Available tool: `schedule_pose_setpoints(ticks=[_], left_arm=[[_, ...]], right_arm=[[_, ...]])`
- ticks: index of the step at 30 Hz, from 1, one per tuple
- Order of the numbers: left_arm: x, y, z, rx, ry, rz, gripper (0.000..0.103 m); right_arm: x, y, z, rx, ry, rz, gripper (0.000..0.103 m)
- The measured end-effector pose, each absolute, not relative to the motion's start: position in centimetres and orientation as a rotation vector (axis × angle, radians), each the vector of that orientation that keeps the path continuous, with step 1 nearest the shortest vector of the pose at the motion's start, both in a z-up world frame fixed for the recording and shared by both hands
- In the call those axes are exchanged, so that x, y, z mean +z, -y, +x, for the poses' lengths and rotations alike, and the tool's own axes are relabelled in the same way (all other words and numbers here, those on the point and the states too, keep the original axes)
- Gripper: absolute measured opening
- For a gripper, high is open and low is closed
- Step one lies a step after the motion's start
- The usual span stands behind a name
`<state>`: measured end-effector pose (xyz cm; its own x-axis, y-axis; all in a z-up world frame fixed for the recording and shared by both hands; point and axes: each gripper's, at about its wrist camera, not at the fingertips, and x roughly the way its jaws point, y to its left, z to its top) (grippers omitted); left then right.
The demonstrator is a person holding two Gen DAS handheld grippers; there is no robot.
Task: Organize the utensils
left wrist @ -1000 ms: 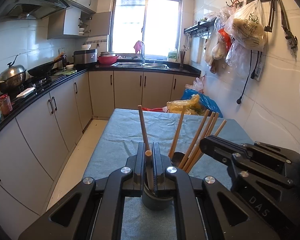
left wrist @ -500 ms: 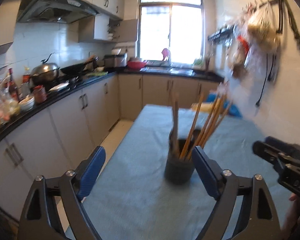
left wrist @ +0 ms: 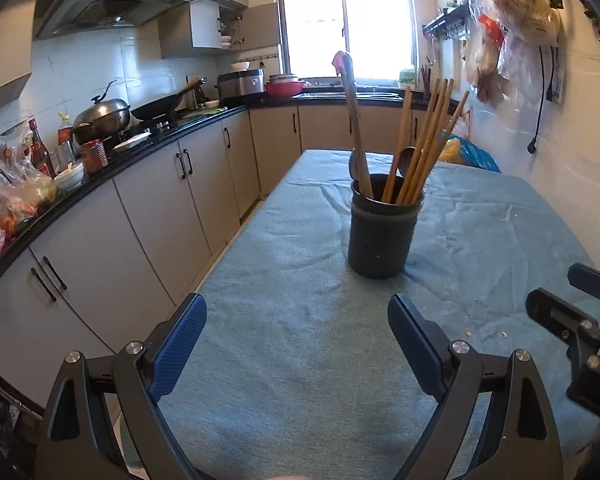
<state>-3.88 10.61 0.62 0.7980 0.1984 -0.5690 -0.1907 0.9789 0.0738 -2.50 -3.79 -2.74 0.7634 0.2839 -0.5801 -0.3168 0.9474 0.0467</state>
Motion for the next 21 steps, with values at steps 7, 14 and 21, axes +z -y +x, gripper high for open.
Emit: schedule_pose_setpoints(ticks=[7, 14, 21], left_arm=[[0.0, -10.7, -3.5, 0.209, -0.632, 0.016, 0.091], [-0.6, -10.9, -3.2, 0.209, -0.657, 0.014, 0.091], [-1.1, -11.1, -2.8, 0.213, -0.677, 0.015, 0.091]], right_arm=[[-3.5, 3.3, -2.5, 0.334, -0.644, -0.061, 0.078], [-3.7, 3.0, -2.3, 0.342, -0.657, -0.063, 0.079], [-4.3, 2.6, -1.9, 0.351, -0.687, -0.065, 0.079]])
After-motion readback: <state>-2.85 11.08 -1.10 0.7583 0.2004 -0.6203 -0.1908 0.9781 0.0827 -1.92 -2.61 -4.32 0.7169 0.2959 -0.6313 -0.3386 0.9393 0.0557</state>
